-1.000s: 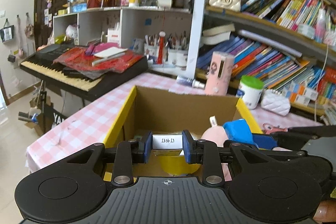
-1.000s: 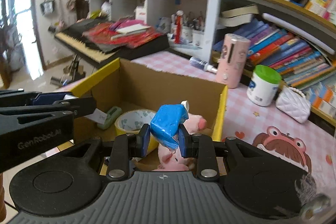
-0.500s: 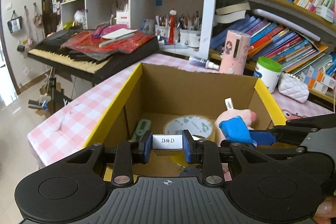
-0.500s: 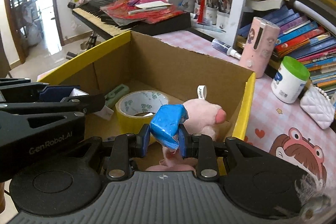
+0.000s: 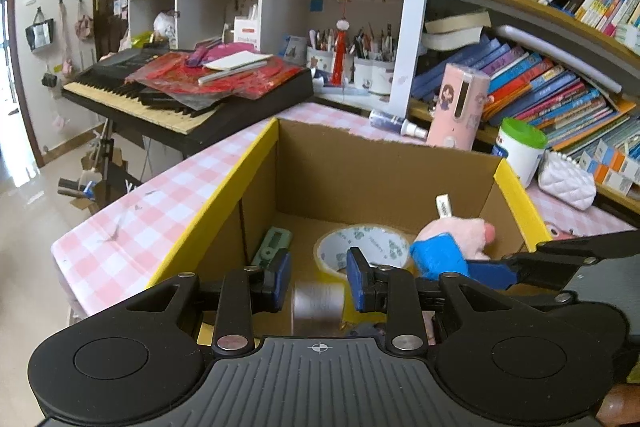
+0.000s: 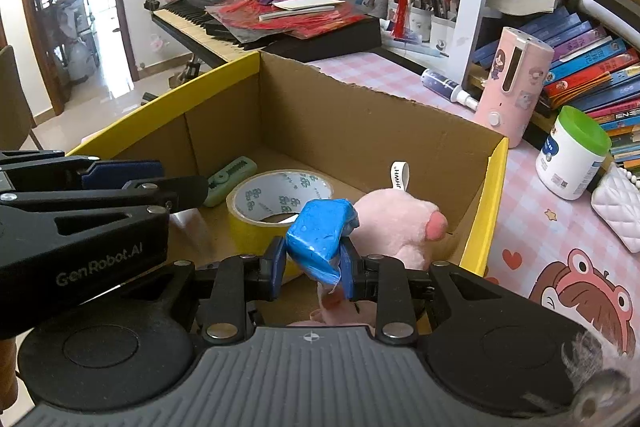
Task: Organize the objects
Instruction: 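Open the left tool to drop the medicine box while the right tool releases the cloth, then withdraw both tools from the yellow box back over the table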
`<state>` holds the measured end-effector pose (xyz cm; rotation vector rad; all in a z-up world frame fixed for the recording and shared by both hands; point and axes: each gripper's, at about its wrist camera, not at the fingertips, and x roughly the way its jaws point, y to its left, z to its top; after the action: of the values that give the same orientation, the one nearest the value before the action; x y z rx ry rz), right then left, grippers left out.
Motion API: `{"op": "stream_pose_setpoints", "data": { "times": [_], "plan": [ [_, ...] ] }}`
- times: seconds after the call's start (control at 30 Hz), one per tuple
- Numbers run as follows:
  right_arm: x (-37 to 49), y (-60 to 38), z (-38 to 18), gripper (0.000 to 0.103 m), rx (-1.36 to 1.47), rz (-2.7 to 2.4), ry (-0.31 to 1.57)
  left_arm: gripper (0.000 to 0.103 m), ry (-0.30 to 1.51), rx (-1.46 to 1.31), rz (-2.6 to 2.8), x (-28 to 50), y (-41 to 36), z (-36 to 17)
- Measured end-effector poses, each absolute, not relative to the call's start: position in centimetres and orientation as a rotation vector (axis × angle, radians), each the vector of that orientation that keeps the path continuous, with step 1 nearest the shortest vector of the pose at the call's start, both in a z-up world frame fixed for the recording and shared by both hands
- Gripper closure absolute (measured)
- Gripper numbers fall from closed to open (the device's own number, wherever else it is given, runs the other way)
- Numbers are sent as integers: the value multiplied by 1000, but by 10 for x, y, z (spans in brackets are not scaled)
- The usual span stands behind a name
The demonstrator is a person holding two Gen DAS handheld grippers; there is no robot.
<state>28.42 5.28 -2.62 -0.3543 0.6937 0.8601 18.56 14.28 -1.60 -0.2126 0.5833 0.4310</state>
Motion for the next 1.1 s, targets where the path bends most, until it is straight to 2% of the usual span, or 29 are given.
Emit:
{"op": "stream_pose_setpoints", "data": {
  "times": [0.13,0.23,0.33,0.47,0.53,0.7,0.9,1.1],
  "plan": [
    [285,53,-26,76,-353,858,695,71,559,-202,425,184,139,-10],
    [285,53,-26,75,-351,848,690,59,526,-197,422,179,135,-2],
    [282,51,-23,66,-338,837,678,48,488,-195,428,172,133,6],
    [273,45,-12,57,-313,812,634,43,442,-202,426,161,132,17],
    [268,40,-7,51,-294,791,614,33,418,-200,427,154,132,22],
    [251,24,7,31,-250,700,555,16,378,-178,421,138,128,29],
    [220,2,21,21,-188,587,519,12,373,-181,389,115,129,31],
    [180,-14,21,15,-154,480,516,6,384,-169,340,87,125,27]
  ]
}}
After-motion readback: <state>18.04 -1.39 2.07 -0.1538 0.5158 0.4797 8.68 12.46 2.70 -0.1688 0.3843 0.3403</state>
